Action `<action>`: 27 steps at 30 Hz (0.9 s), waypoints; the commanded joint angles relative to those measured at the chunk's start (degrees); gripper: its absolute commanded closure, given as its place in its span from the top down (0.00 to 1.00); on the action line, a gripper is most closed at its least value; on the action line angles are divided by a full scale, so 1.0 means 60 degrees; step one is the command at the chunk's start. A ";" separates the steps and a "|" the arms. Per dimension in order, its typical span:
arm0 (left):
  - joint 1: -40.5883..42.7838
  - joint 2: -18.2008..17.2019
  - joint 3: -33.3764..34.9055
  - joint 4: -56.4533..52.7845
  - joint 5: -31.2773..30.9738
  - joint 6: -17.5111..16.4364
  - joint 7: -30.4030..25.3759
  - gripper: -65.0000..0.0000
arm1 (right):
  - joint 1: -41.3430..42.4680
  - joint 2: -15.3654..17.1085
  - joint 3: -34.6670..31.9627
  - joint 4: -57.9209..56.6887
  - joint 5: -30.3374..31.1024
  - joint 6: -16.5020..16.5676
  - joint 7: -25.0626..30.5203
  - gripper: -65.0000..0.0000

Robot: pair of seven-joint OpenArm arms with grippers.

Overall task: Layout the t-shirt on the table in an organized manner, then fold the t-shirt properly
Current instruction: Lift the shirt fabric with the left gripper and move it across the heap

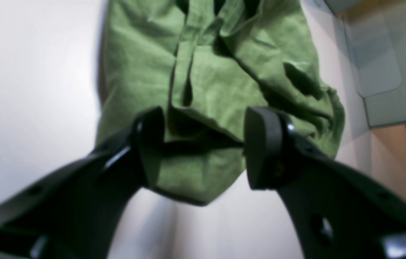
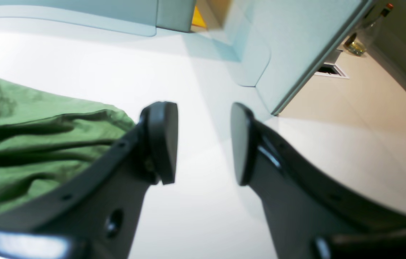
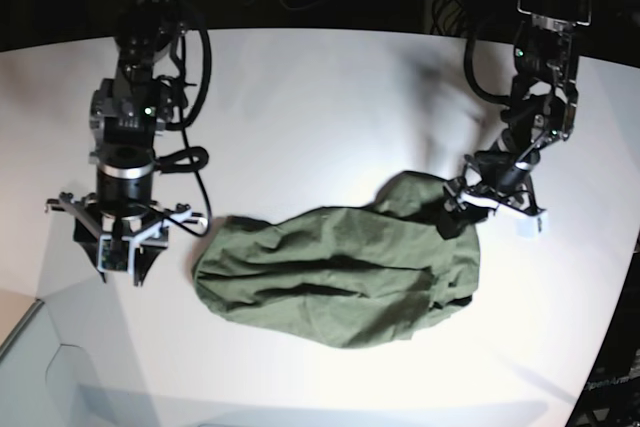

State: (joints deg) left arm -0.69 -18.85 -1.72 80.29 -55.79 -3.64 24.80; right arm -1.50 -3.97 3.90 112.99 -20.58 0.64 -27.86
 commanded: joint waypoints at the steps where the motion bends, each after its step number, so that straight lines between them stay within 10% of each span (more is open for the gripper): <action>1: -0.0347 -0.0045 -0.0029 0.0164 -0.0160 -0.0104 -0.0199 0.53 | 0.0125 -0.0005 0.0002 0.0150 -0.0006 -0.0027 0.0284 0.38; 21: -0.1094 0.0629 -0.0014 -0.1184 -0.0145 -0.0148 -0.0169 0.51 | -0.0285 0.0053 0.0060 0.0223 -0.0065 -0.0027 0.0284 0.38; 27: -0.1285 0.0644 -0.0014 -0.1199 -0.0145 -0.0148 -0.0199 0.13 | -0.0285 0.0053 0.0060 0.0223 -0.0065 -0.0027 0.0284 0.38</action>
State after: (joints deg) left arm -6.50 -14.57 -1.45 72.25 -55.72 -3.68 24.62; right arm -3.84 -3.79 4.32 113.06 -20.62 0.64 -27.86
